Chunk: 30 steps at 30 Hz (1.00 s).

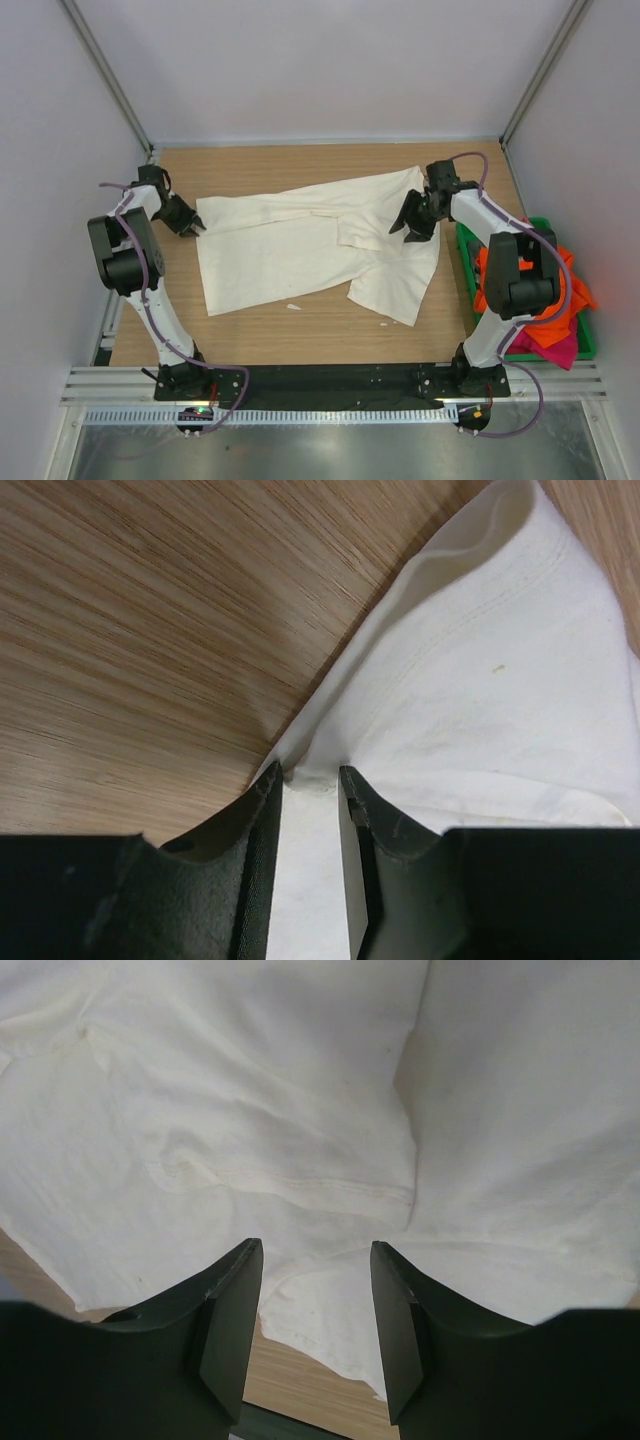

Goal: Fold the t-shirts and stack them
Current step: Fold the tshirt

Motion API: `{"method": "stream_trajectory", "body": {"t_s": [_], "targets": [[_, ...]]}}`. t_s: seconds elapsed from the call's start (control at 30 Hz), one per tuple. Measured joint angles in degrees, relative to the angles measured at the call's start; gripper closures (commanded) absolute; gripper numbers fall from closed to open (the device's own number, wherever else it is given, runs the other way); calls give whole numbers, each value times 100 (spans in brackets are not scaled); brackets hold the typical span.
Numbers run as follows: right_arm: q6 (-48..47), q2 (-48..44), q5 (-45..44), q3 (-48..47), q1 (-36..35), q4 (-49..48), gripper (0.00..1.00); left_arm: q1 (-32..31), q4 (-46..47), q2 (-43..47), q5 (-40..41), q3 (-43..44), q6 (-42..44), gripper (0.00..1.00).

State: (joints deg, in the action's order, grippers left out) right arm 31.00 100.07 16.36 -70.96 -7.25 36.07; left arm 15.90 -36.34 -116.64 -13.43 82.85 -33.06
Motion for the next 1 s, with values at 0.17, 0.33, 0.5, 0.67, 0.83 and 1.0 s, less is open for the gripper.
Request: {"method": "stream_trajectory", "body": {"t_s": [0.17, 0.33, 0.5, 0.67, 0.83, 1.0], "targets": [[66, 0, 4, 153, -55, -44, 47, 15, -85, -57, 44, 46, -92, 88], [90, 0, -96, 245, -59, 11, 55, 35, -107, -96, 31, 81, -146, 100], [85, 50, -188, 289, -59, -4, 65, 35, -155, -96, 37, 107, -142, 100], [94, 308, -232, 289, -59, -55, 65, 35, -286, -96, 35, 197, -107, 100], [129, 380, -267, 289, -59, -55, 65, 35, -380, -96, 33, 260, -98, 100], [166, 382, -278, 289, -59, -57, 65, 35, -428, -96, 20, 264, -101, 100]]}}
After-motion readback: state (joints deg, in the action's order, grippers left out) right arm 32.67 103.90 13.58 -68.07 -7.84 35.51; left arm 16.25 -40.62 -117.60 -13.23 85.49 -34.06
